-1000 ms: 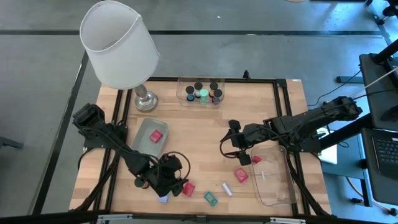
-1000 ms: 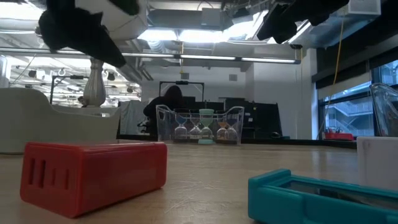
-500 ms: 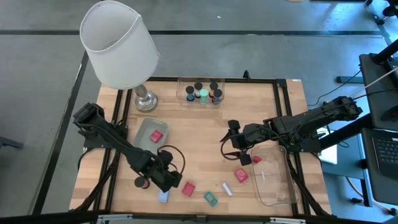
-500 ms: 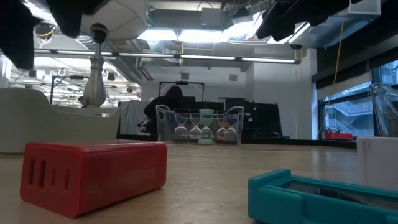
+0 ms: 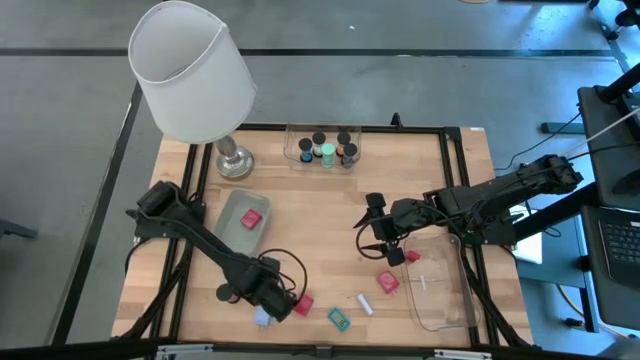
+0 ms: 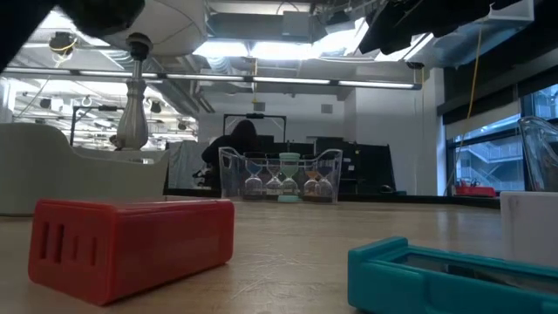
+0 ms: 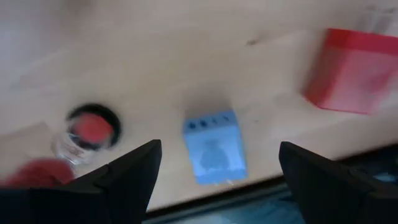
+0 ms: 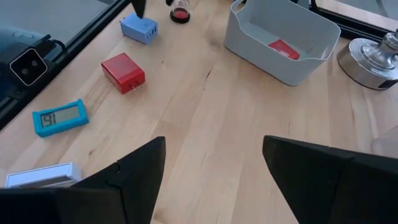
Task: Pick & Place Office items
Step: Put the blue charger adapter into the gray bin, then put the left red charger adapter into the gray bin
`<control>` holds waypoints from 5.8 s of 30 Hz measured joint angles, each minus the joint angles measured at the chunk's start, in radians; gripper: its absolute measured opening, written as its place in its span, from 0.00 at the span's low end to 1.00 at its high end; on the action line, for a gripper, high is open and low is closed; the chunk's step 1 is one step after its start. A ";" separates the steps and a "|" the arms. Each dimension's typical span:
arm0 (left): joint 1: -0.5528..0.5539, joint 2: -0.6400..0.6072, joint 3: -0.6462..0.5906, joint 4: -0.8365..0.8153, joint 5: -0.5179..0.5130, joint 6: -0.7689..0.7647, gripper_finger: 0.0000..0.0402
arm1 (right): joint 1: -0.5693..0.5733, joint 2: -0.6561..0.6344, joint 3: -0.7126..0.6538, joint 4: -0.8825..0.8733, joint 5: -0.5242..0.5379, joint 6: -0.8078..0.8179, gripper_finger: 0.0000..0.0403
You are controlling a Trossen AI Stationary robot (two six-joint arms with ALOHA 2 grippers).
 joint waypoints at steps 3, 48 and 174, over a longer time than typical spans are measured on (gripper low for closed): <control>-0.008 0.008 0.028 -0.004 -0.025 -0.037 0.80 | 0.000 0.000 0.000 0.000 0.000 -0.002 0.68; -0.069 0.189 0.030 0.075 0.010 -0.195 0.80 | 0.000 0.001 -0.150 0.139 0.000 0.000 0.68; 0.086 -0.077 -0.168 0.496 -0.558 0.624 0.64 | 0.001 0.000 -0.149 0.285 -0.006 0.194 0.68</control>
